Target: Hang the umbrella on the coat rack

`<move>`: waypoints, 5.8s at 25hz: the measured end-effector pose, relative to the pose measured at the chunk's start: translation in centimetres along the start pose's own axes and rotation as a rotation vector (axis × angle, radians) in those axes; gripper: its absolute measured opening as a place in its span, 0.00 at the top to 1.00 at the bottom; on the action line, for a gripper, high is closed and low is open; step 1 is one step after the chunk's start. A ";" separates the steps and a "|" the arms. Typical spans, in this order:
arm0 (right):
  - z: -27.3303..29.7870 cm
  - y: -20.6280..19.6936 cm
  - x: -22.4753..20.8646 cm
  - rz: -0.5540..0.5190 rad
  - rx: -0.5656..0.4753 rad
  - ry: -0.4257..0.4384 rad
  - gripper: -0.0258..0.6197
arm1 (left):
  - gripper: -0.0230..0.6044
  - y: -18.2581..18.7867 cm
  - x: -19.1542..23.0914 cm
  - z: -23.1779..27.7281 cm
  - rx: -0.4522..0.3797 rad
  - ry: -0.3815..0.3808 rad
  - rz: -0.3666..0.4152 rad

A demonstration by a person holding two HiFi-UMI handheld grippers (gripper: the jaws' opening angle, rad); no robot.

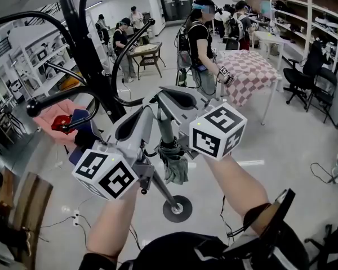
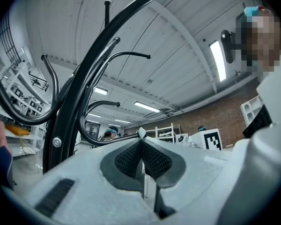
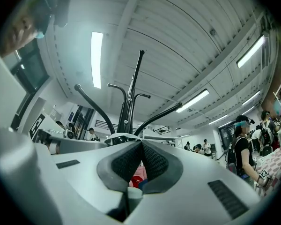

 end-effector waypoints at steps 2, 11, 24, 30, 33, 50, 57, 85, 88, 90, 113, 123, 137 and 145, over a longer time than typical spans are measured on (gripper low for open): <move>0.1 -0.2 -0.2 0.001 0.005 0.011 0.95 | 0.95 -0.2 0.0 0.2 0.005 0.008 0.008; 1.7 -1.2 0.0 0.005 0.012 0.058 0.95 | 0.95 -0.4 1.3 0.2 0.007 0.037 0.005; 4.1 -2.8 0.4 0.044 0.038 0.117 0.95 | 0.95 -0.7 3.8 -0.1 0.036 0.114 -0.004; 4.7 -4.0 1.1 0.059 0.045 0.134 0.95 | 0.95 -1.2 4.7 -1.0 0.040 0.143 -0.002; 5.1 -4.6 1.0 0.059 0.050 0.143 0.95 | 0.95 -1.6 5.3 -1.0 0.037 0.153 0.013; 7.4 -5.8 3.3 0.074 0.038 0.207 0.95 | 0.95 -2.0 7.4 -2.4 0.050 0.181 0.042; 6.6 -6.1 3.6 0.084 0.021 0.203 0.95 | 0.95 -2.3 7.1 -2.6 0.036 0.164 0.064; 2.2 -7.7 7.7 0.009 0.102 -0.113 0.95 | 0.95 -5.0 6.6 -8.7 0.071 0.016 0.103; 1.1 -7.8 8.3 0.016 0.099 -0.151 0.95 | 0.95 -5.3 6.0 -9.6 0.071 0.002 0.159; 0.2 -7.7 9.2 0.011 0.103 -0.173 0.95 | 0.95 -5.5 5.1 -10.4 0.073 -0.009 0.187; -0.1 -8.4 18.8 -0.071 0.189 -0.285 0.95 | 0.95 -5.9 8.9 -20.0 0.116 0.003 0.063; -1.4 -10.2 20.2 -0.062 0.252 -0.314 0.95 | 0.95 -8.4 9.8 -22.7 0.156 0.045 0.029; 0.9 -10.6 20.4 -0.072 0.260 -0.329 0.95 | 0.95 -8.7 10.9 -23.5 0.186 0.027 0.014; 0.7 -10.7 19.4 -0.069 0.258 -0.344 0.95 | 0.95 -8.1 11.2 -22.6 0.170 0.021 0.015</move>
Point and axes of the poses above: the fingertips, and each gripper's own axes: z forward along the fingers, x to its left, y out of its top, the point moved 1 cm from there along -z, backward along the fingers, and after that the axes turned 8 degrees about y, right-handed, at the moved point
